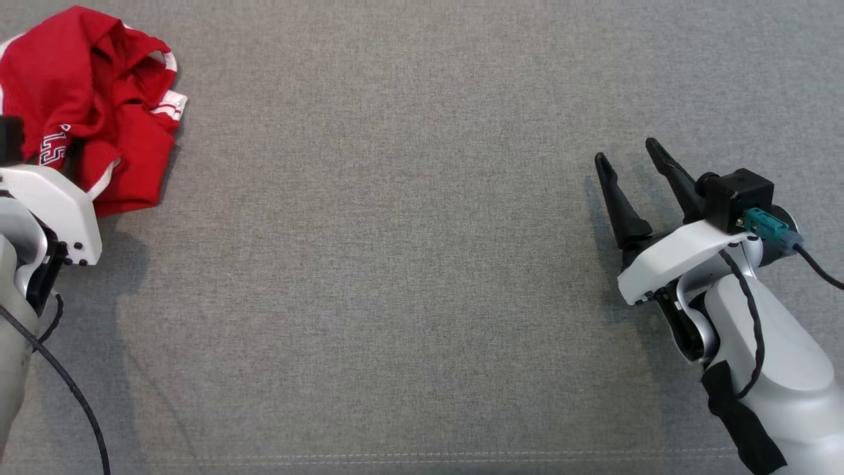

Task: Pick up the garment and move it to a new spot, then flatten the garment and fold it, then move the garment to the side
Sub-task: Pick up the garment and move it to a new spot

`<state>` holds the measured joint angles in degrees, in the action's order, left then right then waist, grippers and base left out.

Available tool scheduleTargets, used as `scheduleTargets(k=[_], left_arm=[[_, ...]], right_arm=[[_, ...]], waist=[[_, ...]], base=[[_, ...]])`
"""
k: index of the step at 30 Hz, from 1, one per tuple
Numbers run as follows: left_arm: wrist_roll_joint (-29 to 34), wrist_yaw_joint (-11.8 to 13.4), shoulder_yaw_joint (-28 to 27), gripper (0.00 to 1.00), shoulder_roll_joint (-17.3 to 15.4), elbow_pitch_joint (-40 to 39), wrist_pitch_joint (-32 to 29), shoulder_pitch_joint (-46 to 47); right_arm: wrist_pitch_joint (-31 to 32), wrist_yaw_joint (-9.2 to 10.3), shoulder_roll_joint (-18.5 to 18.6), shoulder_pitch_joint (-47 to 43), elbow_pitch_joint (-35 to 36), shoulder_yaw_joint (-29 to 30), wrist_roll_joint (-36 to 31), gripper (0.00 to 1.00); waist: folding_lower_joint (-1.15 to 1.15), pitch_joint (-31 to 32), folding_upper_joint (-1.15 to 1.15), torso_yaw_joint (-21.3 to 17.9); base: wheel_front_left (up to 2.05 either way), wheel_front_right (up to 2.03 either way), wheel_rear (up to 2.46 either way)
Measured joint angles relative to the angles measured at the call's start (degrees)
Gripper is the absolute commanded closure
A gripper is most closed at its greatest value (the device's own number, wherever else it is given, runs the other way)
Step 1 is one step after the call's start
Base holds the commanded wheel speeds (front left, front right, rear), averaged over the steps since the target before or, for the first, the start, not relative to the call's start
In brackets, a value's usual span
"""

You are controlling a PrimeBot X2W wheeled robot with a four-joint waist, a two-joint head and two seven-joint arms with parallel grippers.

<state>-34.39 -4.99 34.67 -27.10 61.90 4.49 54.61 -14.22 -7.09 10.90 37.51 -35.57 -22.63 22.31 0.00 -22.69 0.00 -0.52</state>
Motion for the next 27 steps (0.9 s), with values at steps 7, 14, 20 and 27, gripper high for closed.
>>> scheduleTargets(k=[7, 14, 20, 27], left_arm=[[1.4, 0.0, 0.8, 1.00, 0.6, 0.7, 6.6, 3.3], [5.8, 1.2, 0.8, 1.00, 1.8, -10.8, 9.7, 10.1], [8.0, 1.3, -0.6, 1.00, 6.4, -26.5, 10.2, 10.0], [9.2, 1.3, 0.4, 1.00, 12.5, -32.2, 10.2, 1.9]], right_arm=[[0.0, 0.00, -1.5, -0.4, 0.2, 0.7, 0.5, 0.00], [0.0, 0.00, -1.9, -1.0, 0.1, 2.0, 0.9, 0.00], [0.0, 0.00, -3.2, -2.9, 0.0, 2.9, 0.9, 0.00], [0.0, 0.00, -3.4, -3.0, 0.4, 5.0, 0.9, 0.00]], waist=[[0.00, 2.9, 0.00, -0.1], [0.00, 6.6, 0.00, 0.3], [0.00, 8.8, 0.00, -0.5], [0.00, 10.0, 0.00, -3.3]], base=[[0.00, 0.00, 0.00], [0.00, 0.00, 0.00], [0.00, 0.00, 0.00], [0.00, 0.00, 0.00]])
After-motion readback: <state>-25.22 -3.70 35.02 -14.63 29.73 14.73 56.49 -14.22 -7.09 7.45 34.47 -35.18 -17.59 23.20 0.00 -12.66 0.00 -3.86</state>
